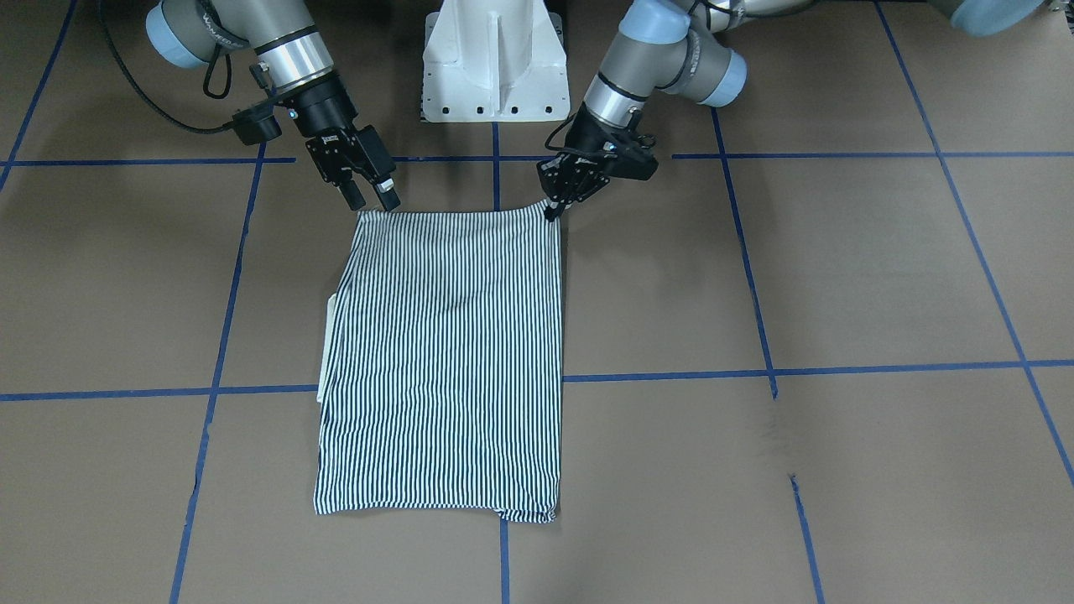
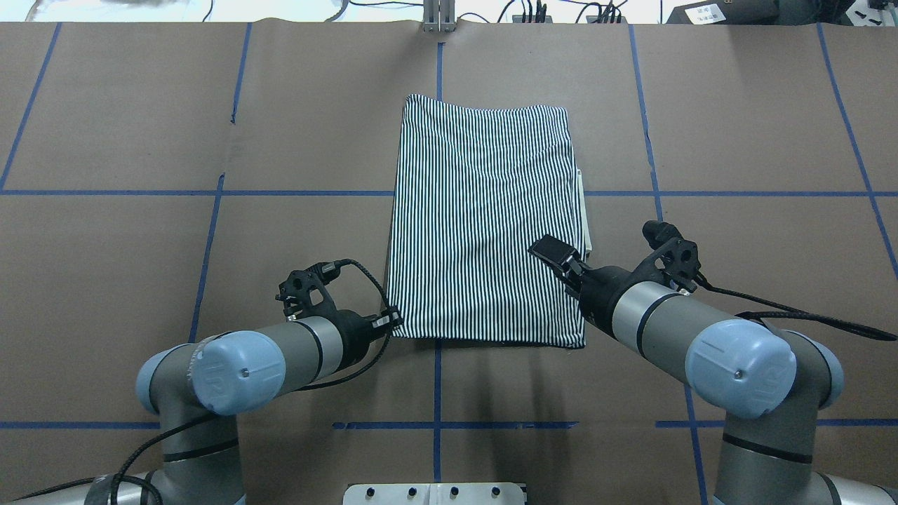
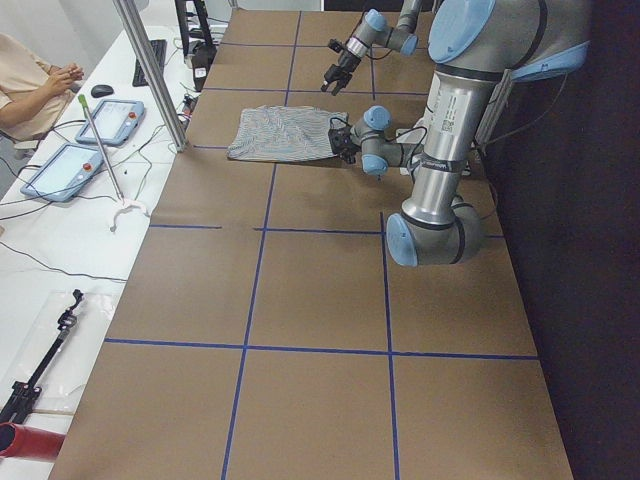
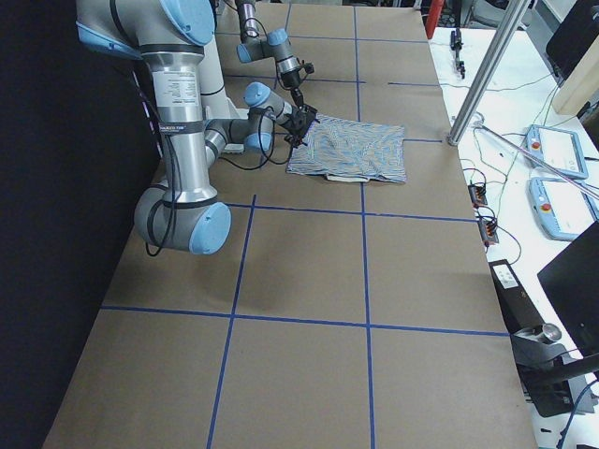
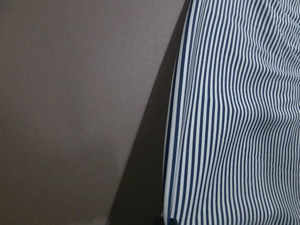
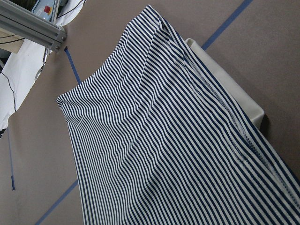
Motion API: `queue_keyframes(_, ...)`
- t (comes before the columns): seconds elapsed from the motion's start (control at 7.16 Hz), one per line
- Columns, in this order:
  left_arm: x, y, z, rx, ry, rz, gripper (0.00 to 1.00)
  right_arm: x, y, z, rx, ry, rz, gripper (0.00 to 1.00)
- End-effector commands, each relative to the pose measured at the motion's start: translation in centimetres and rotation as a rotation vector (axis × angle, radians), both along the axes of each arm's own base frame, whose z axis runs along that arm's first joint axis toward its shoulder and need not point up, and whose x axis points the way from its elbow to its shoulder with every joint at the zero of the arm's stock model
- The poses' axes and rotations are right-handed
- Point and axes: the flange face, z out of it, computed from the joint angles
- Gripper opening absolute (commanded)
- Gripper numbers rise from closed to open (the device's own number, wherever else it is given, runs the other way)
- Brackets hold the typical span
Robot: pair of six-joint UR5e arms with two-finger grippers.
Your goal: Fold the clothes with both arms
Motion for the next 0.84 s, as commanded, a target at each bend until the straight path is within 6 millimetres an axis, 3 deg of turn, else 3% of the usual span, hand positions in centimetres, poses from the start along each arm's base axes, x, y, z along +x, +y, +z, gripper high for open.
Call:
queue_keyframes(0.0, -1.8, 1.9, 0.8, 0.002, 0.000, -0.012, 0.00, -2.3, 2.9, 0.7, -0.046, 0.040, -0.015, 0.89)
queue_keyframes(0.28, -1.6, 2.2, 0.7, 0.001, 0.002, -0.006, 0.00, -5.2, 4.1, 0.2, -0.104, 0.166, -0.029, 0.86)
queue_keyframes(0.56, -1.5, 2.2, 0.7, 0.001, 0.001, -0.006, 0.00, -9.9, 4.2, -3.5, -0.192, 0.271, -0.013, 0.82)
queue_keyframes(0.7, -1.4, 2.3, 0.6, 0.002, 0.002, -0.005, 0.00, -10.9, 4.2, -3.2, -0.198, 0.294, -0.025, 0.82)
